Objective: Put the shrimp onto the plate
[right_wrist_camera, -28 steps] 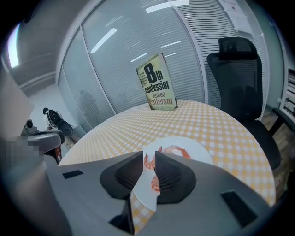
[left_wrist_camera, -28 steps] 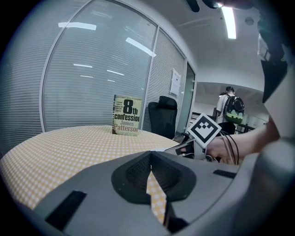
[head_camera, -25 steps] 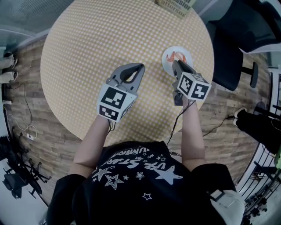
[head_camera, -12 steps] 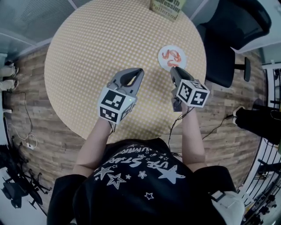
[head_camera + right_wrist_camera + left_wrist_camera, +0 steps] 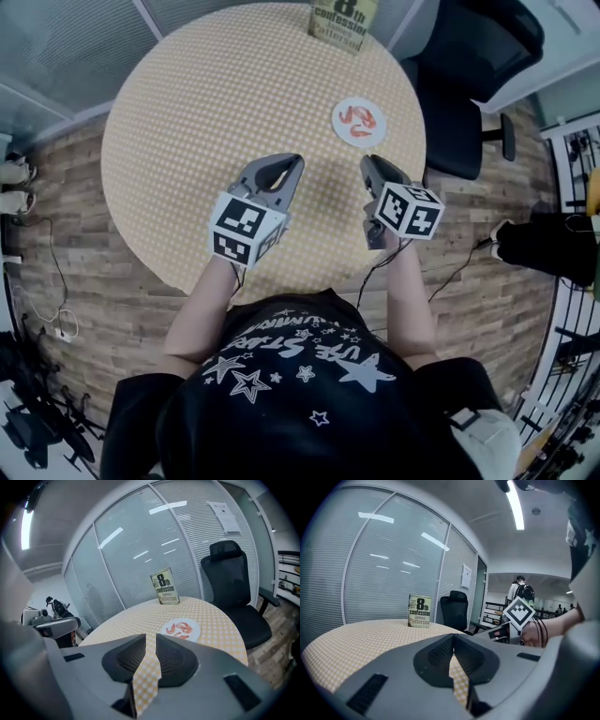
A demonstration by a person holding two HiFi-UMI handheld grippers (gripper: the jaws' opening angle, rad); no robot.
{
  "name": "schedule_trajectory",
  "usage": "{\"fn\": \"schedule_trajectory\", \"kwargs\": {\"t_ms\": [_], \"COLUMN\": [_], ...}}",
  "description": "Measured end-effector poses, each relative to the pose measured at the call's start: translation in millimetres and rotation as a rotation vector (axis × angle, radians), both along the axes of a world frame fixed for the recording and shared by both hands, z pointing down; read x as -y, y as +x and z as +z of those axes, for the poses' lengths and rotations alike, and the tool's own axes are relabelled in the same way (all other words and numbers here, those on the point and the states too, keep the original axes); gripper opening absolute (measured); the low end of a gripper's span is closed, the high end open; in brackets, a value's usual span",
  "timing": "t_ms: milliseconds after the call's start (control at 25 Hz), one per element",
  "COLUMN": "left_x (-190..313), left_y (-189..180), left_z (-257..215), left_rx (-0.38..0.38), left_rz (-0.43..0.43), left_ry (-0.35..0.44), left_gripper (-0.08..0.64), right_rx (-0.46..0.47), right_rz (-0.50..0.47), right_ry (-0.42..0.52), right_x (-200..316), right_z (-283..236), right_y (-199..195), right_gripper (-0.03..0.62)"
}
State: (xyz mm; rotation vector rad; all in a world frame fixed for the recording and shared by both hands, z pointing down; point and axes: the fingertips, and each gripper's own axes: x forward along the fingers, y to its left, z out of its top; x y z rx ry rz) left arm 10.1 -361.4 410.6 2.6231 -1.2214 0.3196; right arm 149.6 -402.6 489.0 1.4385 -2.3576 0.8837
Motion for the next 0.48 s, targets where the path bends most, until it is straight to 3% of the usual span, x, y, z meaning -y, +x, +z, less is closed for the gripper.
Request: {"fn": "schedule_trajectory", "kwargs": {"t_ms": [480], "left_x": [-62.0], "left_y": [-28.7], "left_z": [-11.4], "left_rx": [-0.001], "left_rz": [0.045], "left_ry": [0.021], "left_gripper": [0.008], "right_rx": [-0.011], "right_rz": [0.020], "right_ry": [0.045], "right_x": [-61.0], "right_z": [-27.9], "right_y": [-33.7], "right_gripper": [0.075]}}
